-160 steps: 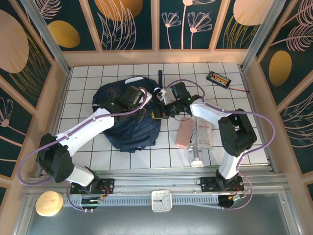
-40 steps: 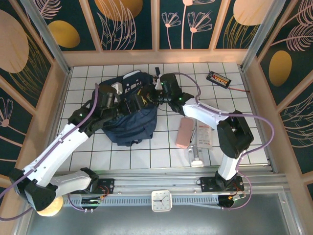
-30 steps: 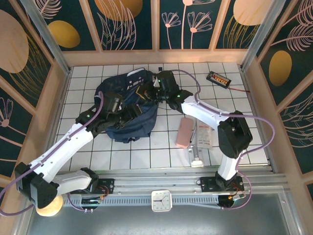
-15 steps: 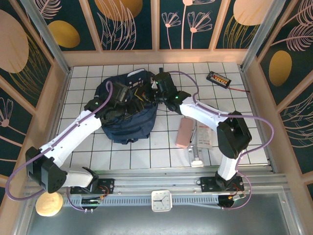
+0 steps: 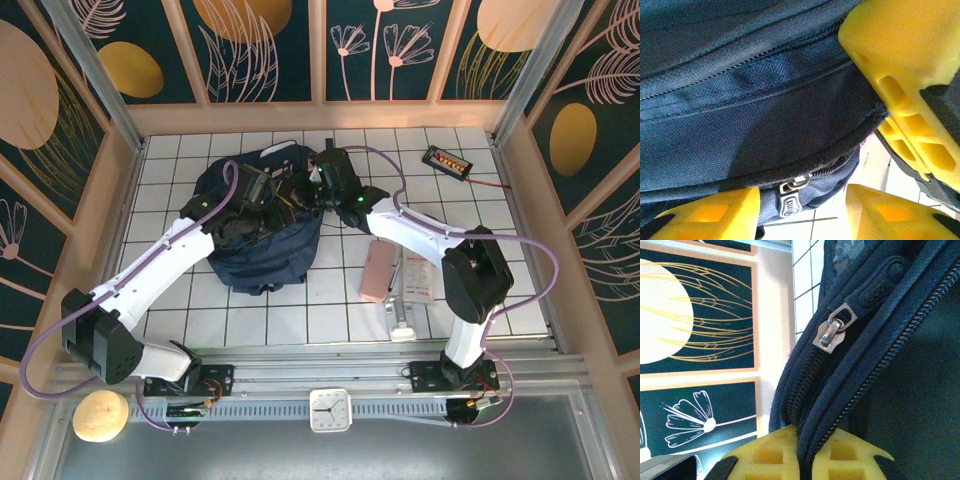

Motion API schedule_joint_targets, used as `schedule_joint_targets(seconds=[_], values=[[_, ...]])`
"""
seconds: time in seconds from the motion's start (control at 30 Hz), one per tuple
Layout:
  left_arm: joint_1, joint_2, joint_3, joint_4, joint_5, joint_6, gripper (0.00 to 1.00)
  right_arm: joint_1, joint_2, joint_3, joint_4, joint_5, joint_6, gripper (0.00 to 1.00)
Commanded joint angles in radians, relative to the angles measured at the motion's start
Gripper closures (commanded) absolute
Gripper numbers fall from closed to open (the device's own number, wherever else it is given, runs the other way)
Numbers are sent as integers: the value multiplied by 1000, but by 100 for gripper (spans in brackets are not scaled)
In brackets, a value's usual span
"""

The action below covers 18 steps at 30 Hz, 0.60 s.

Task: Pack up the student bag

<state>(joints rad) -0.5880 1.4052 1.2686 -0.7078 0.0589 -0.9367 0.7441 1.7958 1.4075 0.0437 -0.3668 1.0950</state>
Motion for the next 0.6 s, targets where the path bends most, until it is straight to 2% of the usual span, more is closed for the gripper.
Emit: schedule_joint_targets(seconds=[0.0,0.17,0.57], values=[[1,15,-20,12,7,10,57,8,-16,67,119,0,-10,100],[1,20,-54,32,0,5,71,6,-20,64,129,-1,6,100],[1,8,-105,65,-34,6,86,14,-24,76,134,-1,16,100]])
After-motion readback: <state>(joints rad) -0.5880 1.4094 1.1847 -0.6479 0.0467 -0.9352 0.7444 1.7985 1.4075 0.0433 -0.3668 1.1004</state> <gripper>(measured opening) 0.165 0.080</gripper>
